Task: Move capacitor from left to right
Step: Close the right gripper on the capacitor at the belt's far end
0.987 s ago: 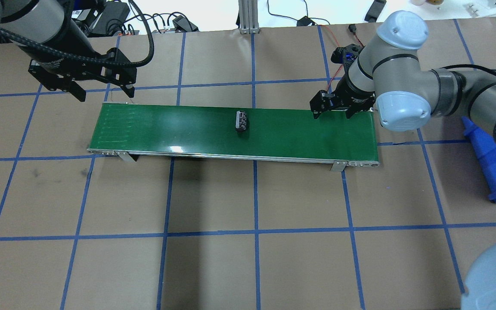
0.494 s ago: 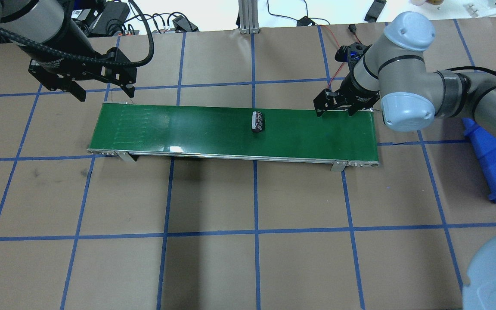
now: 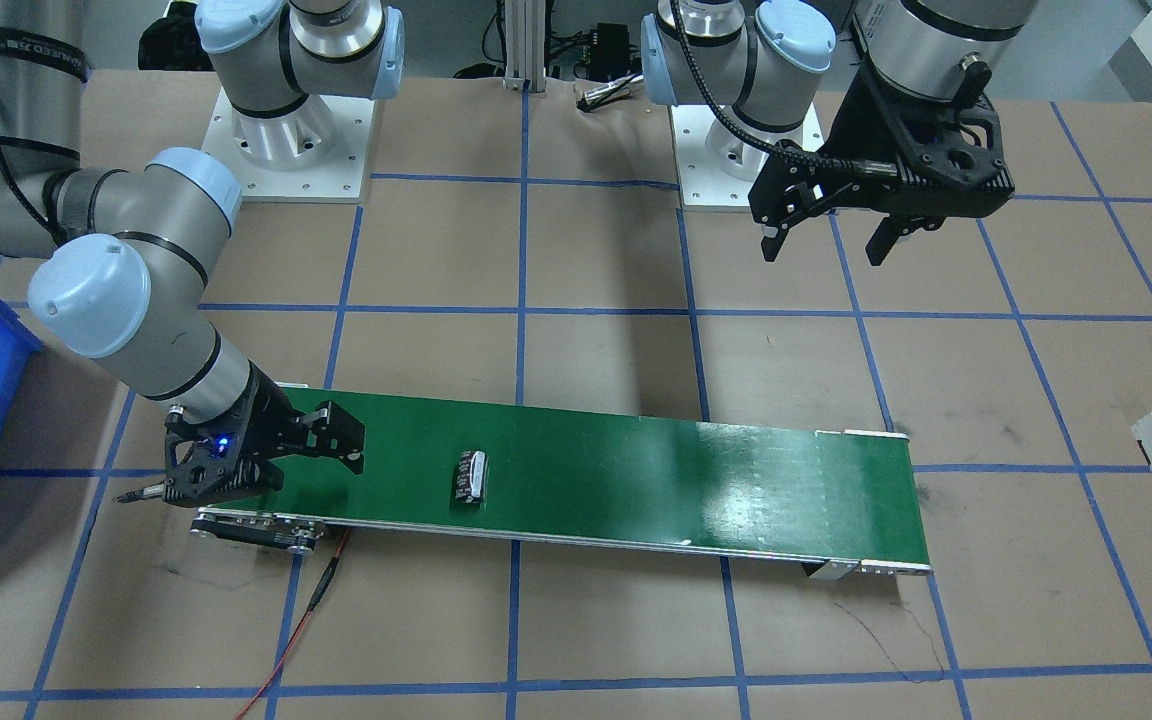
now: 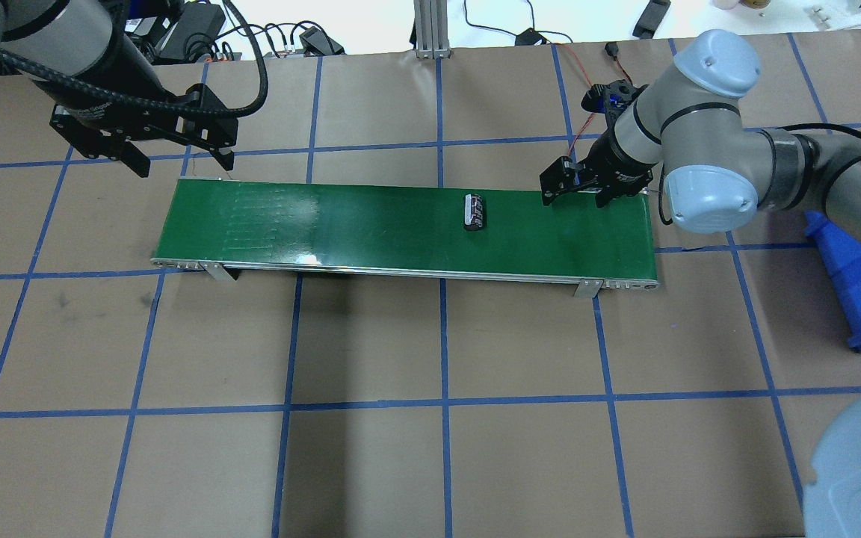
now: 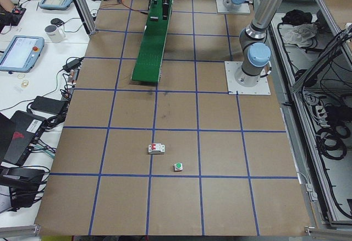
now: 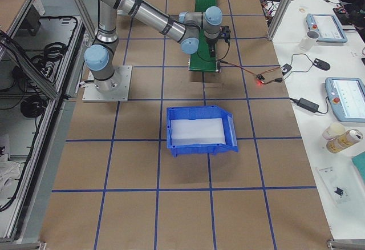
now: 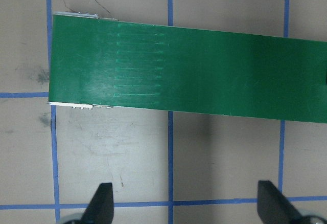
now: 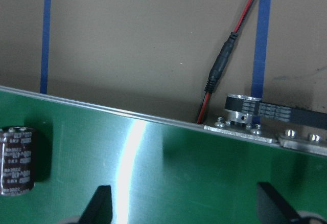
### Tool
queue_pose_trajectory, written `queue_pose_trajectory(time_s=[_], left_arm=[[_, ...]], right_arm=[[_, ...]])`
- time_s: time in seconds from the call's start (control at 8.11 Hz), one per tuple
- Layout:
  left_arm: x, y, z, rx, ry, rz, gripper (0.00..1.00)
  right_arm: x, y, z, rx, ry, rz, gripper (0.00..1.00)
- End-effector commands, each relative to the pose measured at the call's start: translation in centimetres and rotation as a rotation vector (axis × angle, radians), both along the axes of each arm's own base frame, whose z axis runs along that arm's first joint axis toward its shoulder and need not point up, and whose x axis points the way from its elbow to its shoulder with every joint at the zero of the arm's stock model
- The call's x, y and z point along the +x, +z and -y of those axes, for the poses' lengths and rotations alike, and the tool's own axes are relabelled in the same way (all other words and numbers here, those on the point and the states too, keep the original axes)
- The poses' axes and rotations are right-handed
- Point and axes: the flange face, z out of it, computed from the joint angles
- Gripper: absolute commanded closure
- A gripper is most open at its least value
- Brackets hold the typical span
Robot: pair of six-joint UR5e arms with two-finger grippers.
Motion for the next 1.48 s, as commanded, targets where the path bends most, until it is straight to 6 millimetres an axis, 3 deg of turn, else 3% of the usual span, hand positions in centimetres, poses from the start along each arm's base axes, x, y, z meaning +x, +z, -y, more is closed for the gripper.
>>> queue_pose_trajectory(time_s=[0.0, 0.37, 0.49, 0.99, 1.11, 1.23, 1.36], left_arm=[[0.0, 0.0, 0.0, 0.002, -0.001, 0.000, 0.00], [0.0, 0.0, -0.1, 0.000, -0.002, 0.000, 0.00], [0.0, 0.0, -0.1, 0.000, -0.004, 0.000, 0.00], [0.0, 0.0, -0.1, 0.000, -0.004, 0.000, 0.00], [0.0, 0.0, -0.1, 0.000, -0.004, 0.000, 0.00], [0.0, 0.0, -0.1, 0.000, -0.004, 0.000, 0.00], [0.0, 0.1, -0.1, -0.002, -0.004, 0.000, 0.00]], right_arm=[[0.3, -0.1, 0.2, 0.012, -0.044, 0.036, 0.00], [1.1, 0.3, 0.3, 0.028, -0.121, 0.052, 0.01], [2.3, 0.6, 0.2, 0.020, -0.103, 0.082, 0.01], [2.3, -0.9, 0.2, 0.049, -0.102, 0.061, 0.05], [1.9, -1.7, 0.2, 0.064, -0.101, 0.016, 0.15], [1.2, -2.0, 0.1, 0.073, -0.098, -0.058, 0.34], [1.1, -1.7, -0.2, 0.093, -0.097, -0.068, 0.63]])
